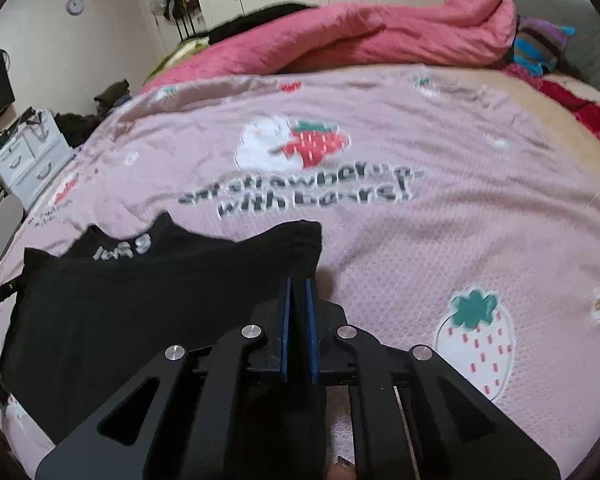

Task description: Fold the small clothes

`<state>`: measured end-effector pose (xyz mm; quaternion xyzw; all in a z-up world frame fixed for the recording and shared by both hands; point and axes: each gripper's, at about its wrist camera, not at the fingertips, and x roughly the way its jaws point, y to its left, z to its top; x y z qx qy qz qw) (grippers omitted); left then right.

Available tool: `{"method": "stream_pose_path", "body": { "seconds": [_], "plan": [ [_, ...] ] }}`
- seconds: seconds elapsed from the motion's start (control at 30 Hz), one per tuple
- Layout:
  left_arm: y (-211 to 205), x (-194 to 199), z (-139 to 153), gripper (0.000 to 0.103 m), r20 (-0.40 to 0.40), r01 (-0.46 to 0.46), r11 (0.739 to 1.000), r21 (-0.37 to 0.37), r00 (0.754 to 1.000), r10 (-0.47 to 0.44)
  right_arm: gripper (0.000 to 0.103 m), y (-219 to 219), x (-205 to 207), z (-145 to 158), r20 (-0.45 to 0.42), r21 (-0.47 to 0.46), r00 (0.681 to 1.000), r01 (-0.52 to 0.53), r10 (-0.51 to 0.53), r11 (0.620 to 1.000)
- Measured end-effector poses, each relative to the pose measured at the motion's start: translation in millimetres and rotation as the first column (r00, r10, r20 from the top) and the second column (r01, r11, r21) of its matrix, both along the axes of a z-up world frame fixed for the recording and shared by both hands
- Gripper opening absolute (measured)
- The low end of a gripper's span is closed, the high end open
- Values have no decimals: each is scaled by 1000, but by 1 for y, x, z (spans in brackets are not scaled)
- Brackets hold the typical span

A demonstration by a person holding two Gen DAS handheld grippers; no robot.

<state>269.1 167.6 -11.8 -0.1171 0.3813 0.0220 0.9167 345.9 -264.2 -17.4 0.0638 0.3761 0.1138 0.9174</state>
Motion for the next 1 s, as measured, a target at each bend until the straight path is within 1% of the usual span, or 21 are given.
{"method": "stream_pose_path", "body": {
  "seconds": [0.1, 0.2, 0.23, 0.33, 0.43, 0.53, 0.67, 0.7, 0.77, 0.8, 0.83, 0.87, 0.9, 0.97, 1.0],
  "plan": [
    [0, -6, 18, 3, 58, 1, 1000, 20, 998, -2, 6, -1, -5, 20, 64, 14, 998, 4, -5, 1000],
    [1, -9, 28, 3, 99, -12, 999, 46, 995, 7, 6, 3, -1, 25, 86, -13, 996, 17, -16, 1000],
    [2, -8, 28, 3, 98, -17, 998, 54, 995, 12, 6, 4, 2, 22, 81, -24, 996, 23, -21, 999],
    [7, -1, 14, 3, 63, -27, 999, 47, 998, 24, 6, 4, 12, 5, 42, -40, 998, 40, -38, 998],
    [6, 7, -1, 3, 19, -24, 998, 60, 1000, 23, 6, 4, 13, -8, 15, -59, 998, 57, -56, 997],
    [4, 7, -6, 3, 0, -23, 997, 74, 1000, 23, 6, 5, 11, -18, 2, -79, 998, 71, -71, 994],
    [0, 3, -5, 5, -1, -21, 995, 94, 1000, 21, 8, 9, 8, -23, -2, -121, 997, 76, -77, 990],
    [-2, 2, -4, 5, -7, -17, 994, 111, 1000, 18, 8, 9, 6, -23, -5, -128, 997, 77, -79, 989],
    [-5, 2, -4, 6, -12, -12, 992, 122, 1000, 13, 14, 10, 3, -23, -8, -136, 997, 77, -79, 988],
    [-6, 1, -5, 7, -20, -10, 992, 128, 1000, 13, 21, 11, 0, -21, -4, -142, 997, 77, -78, 987],
    [-7, 0, -5, 7, -22, -10, 992, 128, 1000, 13, 27, 11, -3, -20, 1, -143, 997, 76, -76, 987],
    [-7, -1, -4, 10, -24, -8, 992, 128, 1000, 11, 36, 12, -7, -17, 12, -142, 997, 76, -75, 987],
    [-8, -2, -4, 13, -25, -6, 992, 128, 1000, 9, 39, 12, -11, -15, 19, -142, 997, 76, -74, 987],
    [-10, -5, -3, 19, -28, -4, 991, 135, 1000, 7, 40, 14, -21, -9, 35, -148, 997, 69, -64, 987],
    [-11, -7, -2, 22, -29, -1, 990, 142, 1000, 5, 45, 15, -25, -6, 43, -151, 997, 70, -64, 986]
  ]
}}
